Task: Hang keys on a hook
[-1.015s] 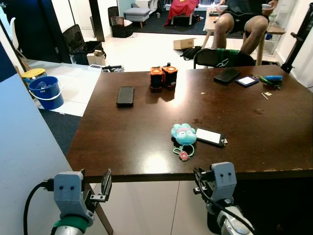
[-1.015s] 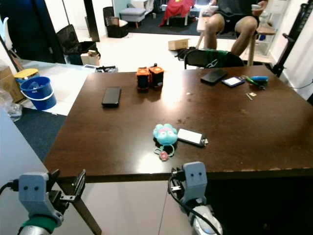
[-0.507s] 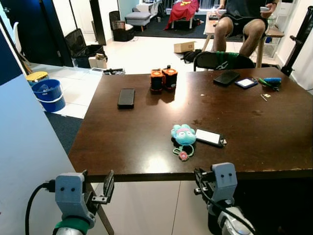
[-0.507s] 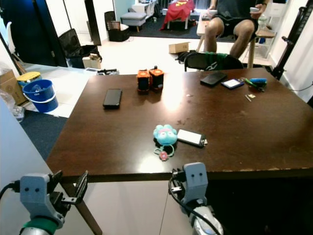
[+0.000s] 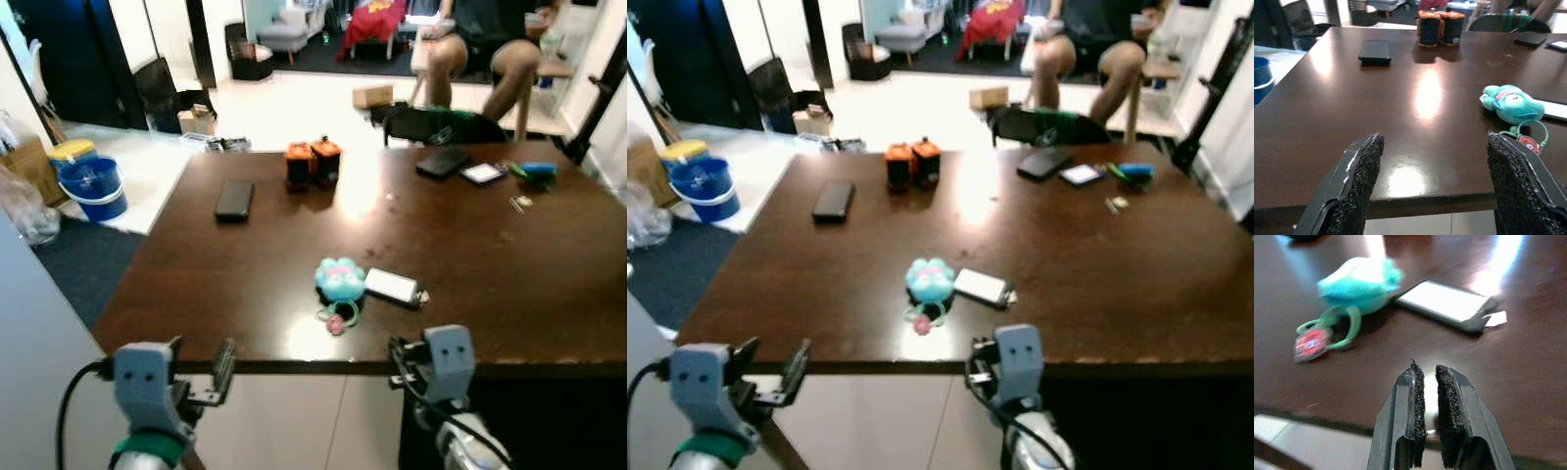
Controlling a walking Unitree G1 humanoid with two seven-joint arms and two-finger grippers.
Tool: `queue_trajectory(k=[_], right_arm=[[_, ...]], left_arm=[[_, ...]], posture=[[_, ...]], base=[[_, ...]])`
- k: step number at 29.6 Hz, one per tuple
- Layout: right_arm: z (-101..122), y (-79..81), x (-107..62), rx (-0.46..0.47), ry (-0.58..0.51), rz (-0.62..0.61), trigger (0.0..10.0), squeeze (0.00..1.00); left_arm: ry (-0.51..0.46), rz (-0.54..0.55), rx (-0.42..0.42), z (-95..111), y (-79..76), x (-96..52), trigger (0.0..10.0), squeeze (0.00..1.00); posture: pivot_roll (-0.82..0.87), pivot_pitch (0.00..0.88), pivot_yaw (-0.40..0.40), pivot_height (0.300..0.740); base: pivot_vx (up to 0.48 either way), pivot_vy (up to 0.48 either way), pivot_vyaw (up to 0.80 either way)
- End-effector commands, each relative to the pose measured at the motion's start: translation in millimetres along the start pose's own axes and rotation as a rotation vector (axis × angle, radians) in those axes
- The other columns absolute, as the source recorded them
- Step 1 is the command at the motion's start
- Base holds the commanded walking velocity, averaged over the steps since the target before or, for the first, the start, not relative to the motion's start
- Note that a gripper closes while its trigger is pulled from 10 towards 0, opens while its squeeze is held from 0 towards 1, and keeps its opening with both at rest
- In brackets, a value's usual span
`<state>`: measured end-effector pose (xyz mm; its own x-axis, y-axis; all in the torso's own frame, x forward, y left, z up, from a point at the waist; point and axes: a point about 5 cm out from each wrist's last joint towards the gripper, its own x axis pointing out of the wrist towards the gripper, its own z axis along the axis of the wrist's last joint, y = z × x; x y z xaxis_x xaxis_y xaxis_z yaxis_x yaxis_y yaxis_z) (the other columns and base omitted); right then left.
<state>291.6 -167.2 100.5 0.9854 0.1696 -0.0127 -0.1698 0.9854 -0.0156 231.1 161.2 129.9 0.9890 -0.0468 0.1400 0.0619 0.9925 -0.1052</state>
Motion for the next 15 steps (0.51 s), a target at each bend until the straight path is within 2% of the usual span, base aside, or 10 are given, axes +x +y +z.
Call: queue_trajectory(k=[1,3,4,6,8,10,15], right_arm=[[-7.6,6.9,-1.2,0.017,0.03,0.022,10.0,0.0],[-7.5,7.2,-0.9,0.017,0.029,0.022,10.0,0.0],[-7.4,7.3,-0.5,0.017,0.03,0.023,10.0,0.0],[-7.4,7.3,-0.5,0.017,0.03,0.023,10.0,0.0],[-7.3,6.0,-0.5,0.019,0.031,0.017,10.0,0.0],[-7.3,5.4,-0.6,0.02,0.032,0.014,10.0,0.0],[-7.5,4.1,-0.7,0.024,0.033,0.003,10.0,0.0]], left_arm=[[0.013,0.027,0.002,-2.4,5.7,-3.9,10.0,0.0],[0.011,0.035,-0.002,-2.1,6.3,-4.3,10.0,0.0],[0.012,0.042,-0.039,-1.6,6.5,-4.3,10.0,0.0],[0.012,0.042,-0.039,-1.6,6.5,-4.3,10.0,0.0],[-0.01,0.027,-0.083,1.9,3.8,-3.0,10.0,0.0],[-0.013,0.021,-0.088,2.7,2.9,-2.4,10.0,0.0],[-0.021,0.018,-0.07,3.7,3.0,-0.4,10.0,0.0]], posture=[[-0.18,0.042,0.13,0.74],[-0.18,0.042,0.13,0.74],[-0.18,0.046,0.128,0.74],[-0.18,0.046,0.128,0.74],[-0.18,0.05,0.13,0.74],[-0.18,0.05,0.13,0.74],[-0.19,0.052,0.135,0.74]], base=[[0.0,-0.435,0.0],[0.0,-0.435,0.0],[0.0,0.0,0.0],[0.0,0.0,0.0],[0.0,0.48,0.0],[0.0,0.48,0.0],[0.0,0.0,0.0]])
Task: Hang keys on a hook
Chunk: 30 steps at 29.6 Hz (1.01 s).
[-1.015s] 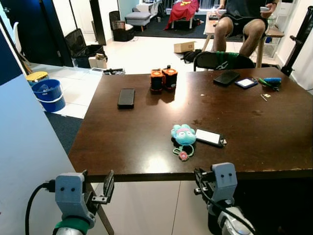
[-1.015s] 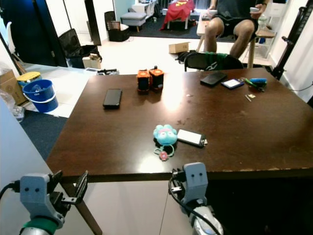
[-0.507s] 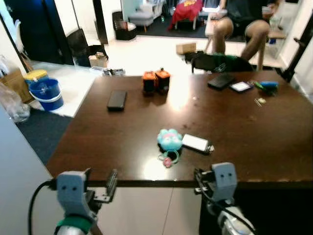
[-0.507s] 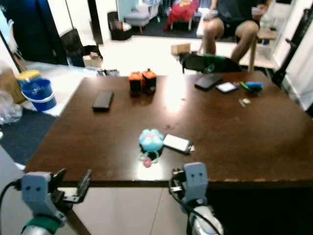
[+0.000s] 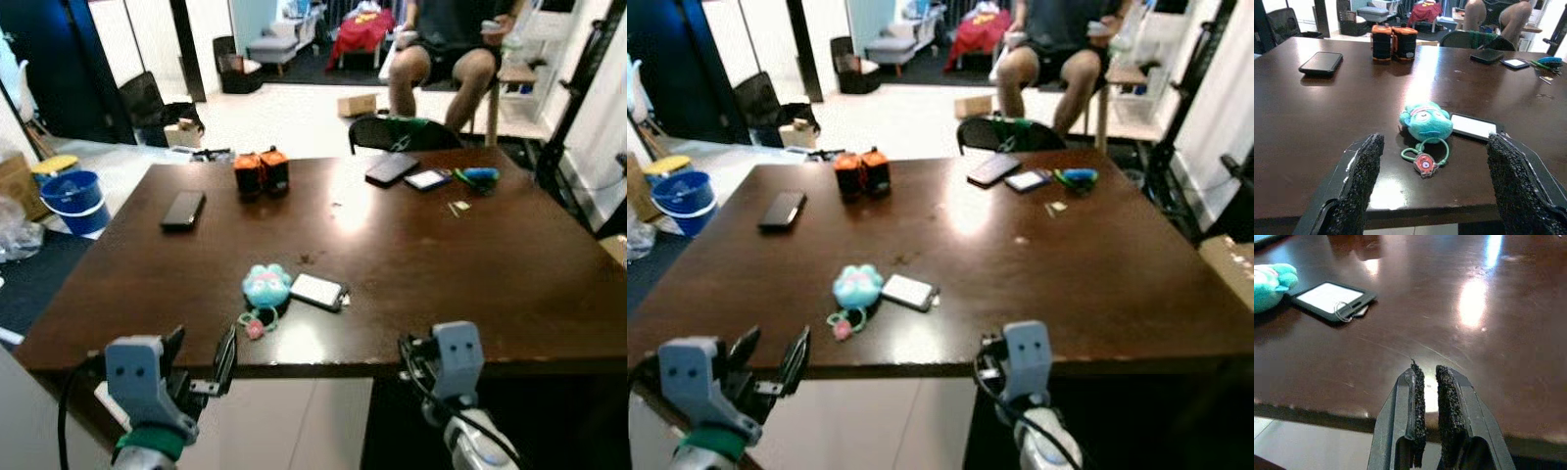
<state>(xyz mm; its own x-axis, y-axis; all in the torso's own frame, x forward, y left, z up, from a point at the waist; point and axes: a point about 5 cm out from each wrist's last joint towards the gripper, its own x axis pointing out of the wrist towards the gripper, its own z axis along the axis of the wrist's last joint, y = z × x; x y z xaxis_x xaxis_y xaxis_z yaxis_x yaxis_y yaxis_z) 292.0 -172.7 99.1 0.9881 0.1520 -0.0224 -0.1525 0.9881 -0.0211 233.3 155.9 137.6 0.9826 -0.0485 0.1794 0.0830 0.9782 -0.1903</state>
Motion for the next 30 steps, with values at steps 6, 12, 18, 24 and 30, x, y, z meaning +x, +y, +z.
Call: queue_trajectory(k=[6,12,18,24,30], right_arm=[[-6.0,9.2,0.1,0.031,0.024,0.02,10.0,0.0],[-6.3,8.7,1.7,0.034,0.027,0.023,10.0,0.0],[-6.8,11.1,6.5,0.032,0.035,0.033,10.0,0.0],[3.3,20.3,21.3,-0.025,0.02,0.154,10.0,0.0],[12.7,14.0,30.0,-0.038,-0.005,0.136,10.0,0.0]], left_arm=[[0.021,0.029,0.024,-2.3,9.3,-3.9,10.0,0.0],[0.039,0.039,0.042,-5.0,9.9,-5.5,10.0,0.0],[0.046,0.065,0.083,-5.0,12.3,-3.6,10.0,0.0],[0.03,0.194,0.117,-5.2,21.4,-11.3,10.0,0.0],[0.029,0.199,0.148,-6.9,18.5,-12.5,10.0,0.0]], posture=[[-0.19,0.049,0.131,0.74],[-0.17,0.043,0.112,0.74],[-0.15,0.039,0.057,0.74],[-0.15,0.033,-0.006,0.74],[-0.15,0.033,-0.009,0.74]], base=[[0.0,0.0,0.0],[0.0,0.0,0.0],[0.0,0.0,0.0],[0.0,0.0,0.0],[0.0,0.0,0.0]])
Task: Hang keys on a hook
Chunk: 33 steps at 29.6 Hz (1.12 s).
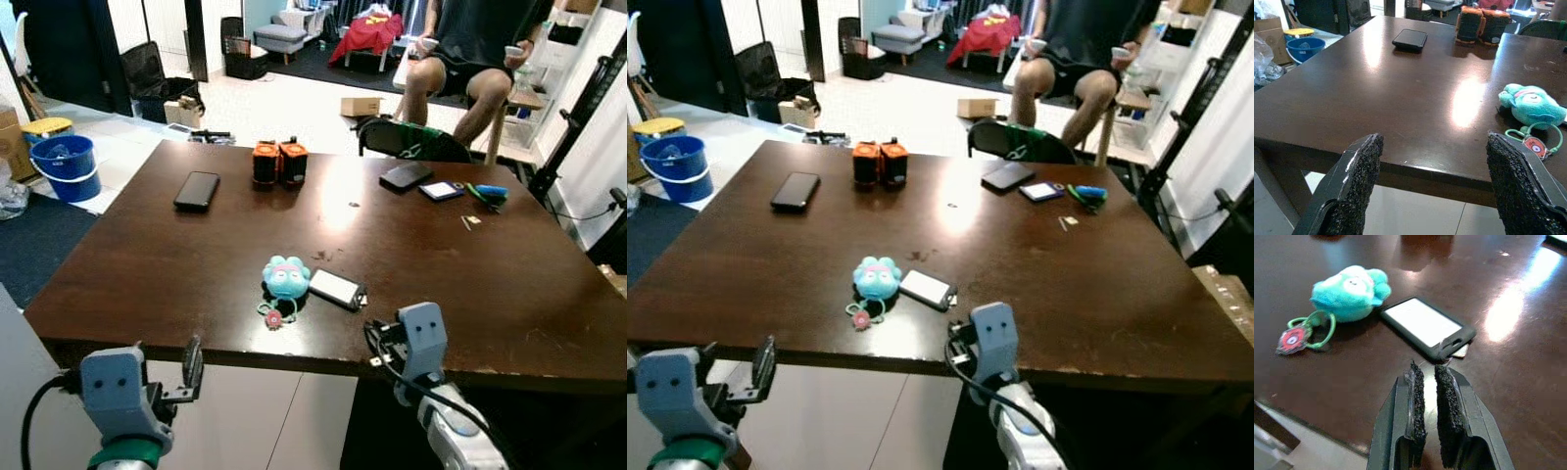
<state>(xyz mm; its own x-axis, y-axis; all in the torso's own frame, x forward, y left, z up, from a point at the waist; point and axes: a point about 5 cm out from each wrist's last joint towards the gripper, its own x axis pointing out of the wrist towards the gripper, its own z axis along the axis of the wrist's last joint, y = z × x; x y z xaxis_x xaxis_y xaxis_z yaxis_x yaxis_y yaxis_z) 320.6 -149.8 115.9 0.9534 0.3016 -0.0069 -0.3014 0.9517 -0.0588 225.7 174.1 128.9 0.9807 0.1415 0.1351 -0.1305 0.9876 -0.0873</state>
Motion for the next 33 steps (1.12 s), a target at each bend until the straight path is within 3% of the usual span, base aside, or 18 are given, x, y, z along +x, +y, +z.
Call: queue_trajectory(k=[1,9,14,18,24,33], right_arm=[[-3.8,-6.8,-2.0,0.001,0.011,-0.032,10.0,0.0],[-6.3,-13.4,-10.9,-0.05,0.011,-0.074,10.0,0.0],[-7.5,-12.5,-12.9,-0.027,0.009,-0.072,10.0,0.0],[-8.8,-11.0,-13.6,0.02,0.006,-0.054,10.0,0.0],[-9.1,-11.0,-13.9,0.02,0.004,-0.051,10.0,0.0],[-9.3,-9.7,-14.6,0.015,0.005,-0.045,10.0,0.0]], left_arm=[[0.001,-0.008,0.006,-2.5,-2.1,-0.6,10.0,0.0],[-0.038,-0.096,-0.037,5.4,-10.2,6.5,10.0,0.0],[-0.047,-0.099,-0.05,6.7,-10.9,6.2,10.0,0.0],[-0.047,-0.095,-0.054,6.5,-10.1,5.1,10.0,0.0],[-0.044,-0.089,-0.063,5.9,-8.1,4.3,10.0,0.0],[-0.042,-0.067,-0.066,5.0,-4.6,3.7,10.0,0.0]], posture=[[-0.18,0.034,0.014,0.74],[-0.19,0.035,0.048,0.74],[-0.2,0.033,0.057,0.74],[-0.2,0.031,0.059,0.74],[-0.2,0.03,0.059,0.74],[-0.2,0.036,0.059,0.74]], base=[[0.0,0.0,0.0],[0.0,0.0,0.1],[0.255,0.0,0.8],[0.334,0.0,0.0],[0.302,0.0,0.0],[0.0,0.0,0.0]])
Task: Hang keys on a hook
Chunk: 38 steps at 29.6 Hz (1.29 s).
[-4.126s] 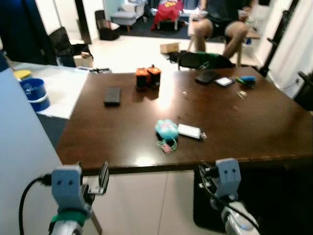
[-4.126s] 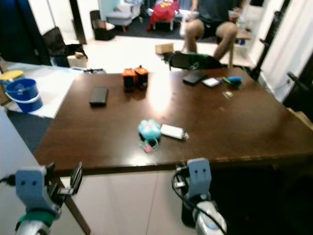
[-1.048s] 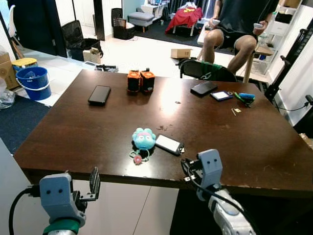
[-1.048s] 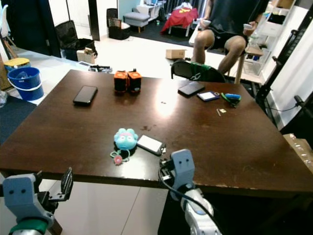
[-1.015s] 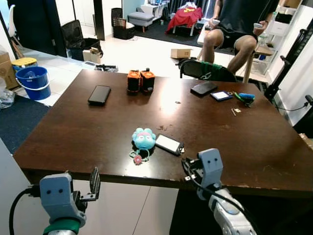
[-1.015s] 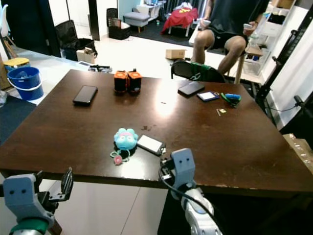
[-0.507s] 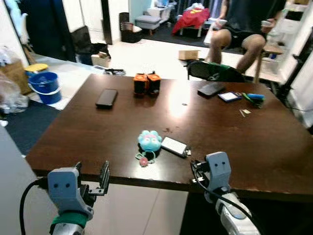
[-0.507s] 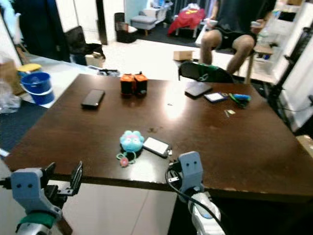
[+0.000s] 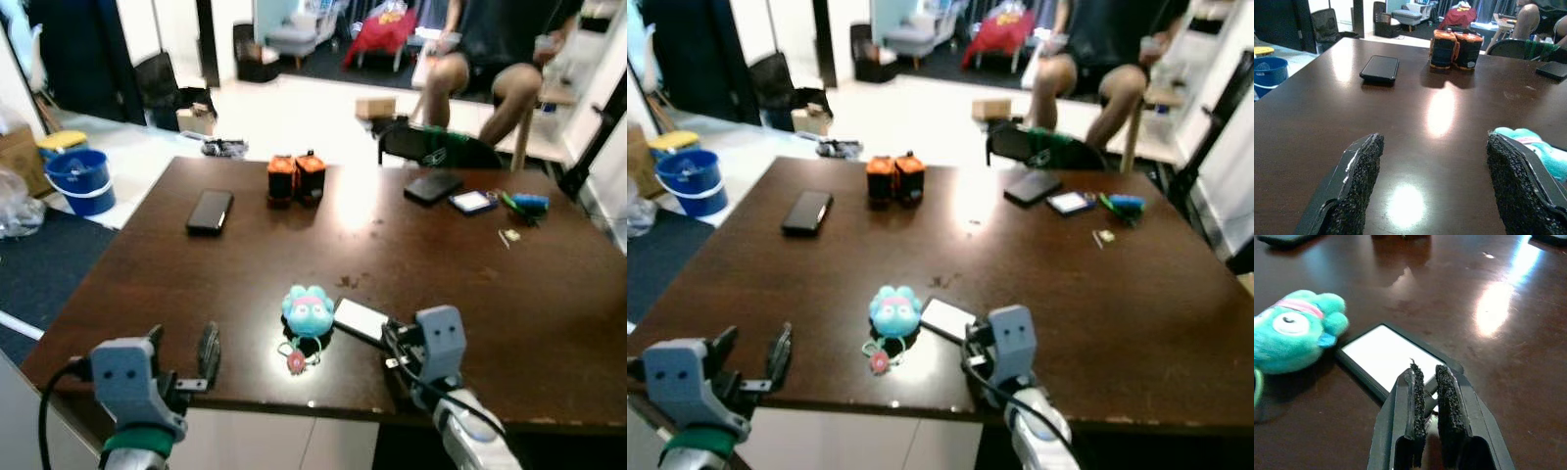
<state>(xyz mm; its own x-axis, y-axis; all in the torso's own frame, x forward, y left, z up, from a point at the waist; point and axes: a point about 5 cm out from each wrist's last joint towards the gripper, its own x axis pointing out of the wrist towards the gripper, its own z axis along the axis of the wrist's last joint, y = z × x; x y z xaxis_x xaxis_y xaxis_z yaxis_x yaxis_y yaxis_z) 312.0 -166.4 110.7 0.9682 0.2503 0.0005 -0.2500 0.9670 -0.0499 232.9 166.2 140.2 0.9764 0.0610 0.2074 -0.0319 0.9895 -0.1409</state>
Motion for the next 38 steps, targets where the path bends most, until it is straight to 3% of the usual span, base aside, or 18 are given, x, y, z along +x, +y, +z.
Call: queue_trajectory(k=[1,8,13,18,21,22,23,24,30,34,38], right_arm=[[-2.9,3.1,-1.5,0.006,0.01,0.01,10.0,0.0],[2.8,-1.5,1.9,0.028,-0.009,-0.004,10.0,0.0],[13.0,1.4,13.4,0.064,-0.032,0.044,10.0,0.0],[15.8,25.4,37.4,0.077,0.055,0.231,10.0,0.0],[17.4,30.8,44.1,0.068,0.071,0.246,10.0,0.0],[19.2,34.9,49.9,0.069,0.083,0.252,10.0,0.07],[19.2,34.9,49.9,0.069,0.083,0.252,10.0,0.07],[22.1,39.6,56.9,0.07,0.095,0.252,10.0,1.0],[29.3,52.9,67.9,0.091,0.105,0.291,10.0,1.0],[31.8,76.8,75.2,0.086,0.128,0.387,10.0,1.0],[31.2,80.1,78.3,0.082,0.142,0.39,10.0,1.0]], left_arm=[[0.022,0.028,0.006,-3.9,5.9,-4.6,10.0,0.0],[0.021,0.04,0.001,-4.0,7.2,-4.9,10.0,0.0],[0.018,0.042,-0.005,-2.8,9.1,-3.4,10.0,0.0],[0.022,0.028,-0.005,-2.6,8.8,-1.0,10.0,0.0],[0.024,0.023,-0.002,-2.6,8.3,-0.5,10.0,0.0],[0.025,0.02,0.0,-2.3,8.0,-0.5,10.0,0.0],[0.025,0.02,0.0,-2.3,8.0,-0.5,10.0,0.0],[0.028,0.022,0.003,-2.2,9.2,-1.3,10.0,0.0],[0.032,0.026,0.008,-2.0,11.3,-3.0,10.0,0.0],[0.031,0.027,0.008,-0.5,12.0,-2.8,10.0,0.0],[0.032,0.023,0.006,0.1,11.5,-3.3,10.0,0.0]], posture=[[-0.2,0.043,0.061,0.74],[-0.2,0.046,0.064,0.74],[-0.2,0.054,0.084,0.74],[-0.2,0.059,0.094,0.74],[-0.19,0.06,0.097,0.74],[-0.19,0.06,0.097,0.74],[-0.19,0.06,0.097,0.74],[-0.18,0.062,0.098,0.74],[-0.18,0.063,0.101,0.74],[-0.17,0.07,0.103,0.74],[-0.17,0.077,0.103,0.74]], base=[[0.0,0.0,0.0],[0.0,0.0,0.0],[0.0,0.0,0.0],[0.0,0.0,0.0],[0.0,0.0,0.0],[0.0,0.0,0.0],[0.0,0.0,0.0],[0.0,0.0,0.0],[0.0,0.0,0.0],[0.0,0.0,0.0],[0.0,0.0,0.0]])
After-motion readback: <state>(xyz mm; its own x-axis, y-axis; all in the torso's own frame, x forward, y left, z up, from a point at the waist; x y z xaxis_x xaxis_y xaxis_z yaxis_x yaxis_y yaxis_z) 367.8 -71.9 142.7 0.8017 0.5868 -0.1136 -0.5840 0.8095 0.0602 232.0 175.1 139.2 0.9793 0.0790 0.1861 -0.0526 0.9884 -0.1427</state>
